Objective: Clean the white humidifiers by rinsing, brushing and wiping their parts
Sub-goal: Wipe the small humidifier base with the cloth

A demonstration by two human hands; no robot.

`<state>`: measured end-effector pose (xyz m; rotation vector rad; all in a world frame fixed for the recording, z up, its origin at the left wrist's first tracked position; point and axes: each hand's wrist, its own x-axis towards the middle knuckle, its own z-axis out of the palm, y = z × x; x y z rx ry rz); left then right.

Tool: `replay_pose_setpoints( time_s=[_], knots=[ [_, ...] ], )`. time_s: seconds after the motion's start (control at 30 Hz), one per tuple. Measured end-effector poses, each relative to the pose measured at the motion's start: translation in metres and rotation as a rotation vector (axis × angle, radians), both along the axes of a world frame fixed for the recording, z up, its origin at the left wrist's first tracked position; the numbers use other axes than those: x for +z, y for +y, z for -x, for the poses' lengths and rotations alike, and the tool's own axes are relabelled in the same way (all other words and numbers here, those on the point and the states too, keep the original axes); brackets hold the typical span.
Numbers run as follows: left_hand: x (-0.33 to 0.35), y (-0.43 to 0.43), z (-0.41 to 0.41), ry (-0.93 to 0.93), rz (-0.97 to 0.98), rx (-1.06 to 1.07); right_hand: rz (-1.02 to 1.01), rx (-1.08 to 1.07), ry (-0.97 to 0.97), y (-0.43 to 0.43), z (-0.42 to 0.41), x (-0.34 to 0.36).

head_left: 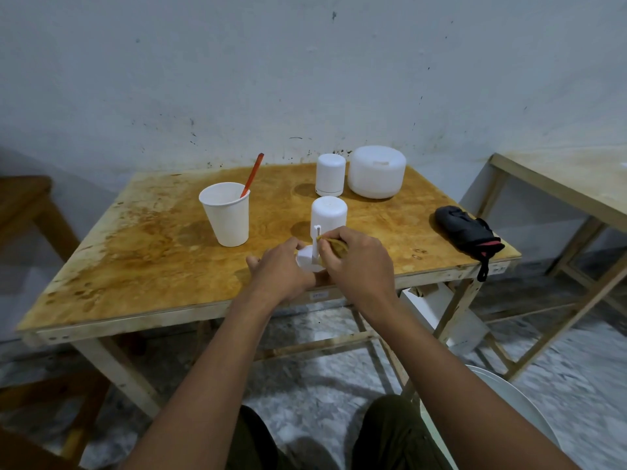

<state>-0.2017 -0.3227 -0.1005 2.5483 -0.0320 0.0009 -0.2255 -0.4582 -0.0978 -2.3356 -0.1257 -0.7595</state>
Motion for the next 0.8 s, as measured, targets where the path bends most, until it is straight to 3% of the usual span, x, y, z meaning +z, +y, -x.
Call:
replay_pose_setpoints(
  time_s=[0.1,0.3,0.5,0.8],
  knots=[
    [0.002,0.001,0.001,0.011,-0.010,-0.028,-0.019,0.021,-0.084,-0.003,0.002,0.002],
    [0.004,0.006,-0.004,0.029,0.034,-0.093,0.134,0.099,0.199,-0.023,-0.005,0.014],
    [0.004,0.005,-0.013,0.048,0.062,-0.134,-0.104,0.054,0.216,-0.066,-0.017,0.032],
    [0.002,-0.001,-0.020,0.078,0.062,-0.082,0.226,-0.156,0.218,-0.118,-0.075,0.012]
  ],
)
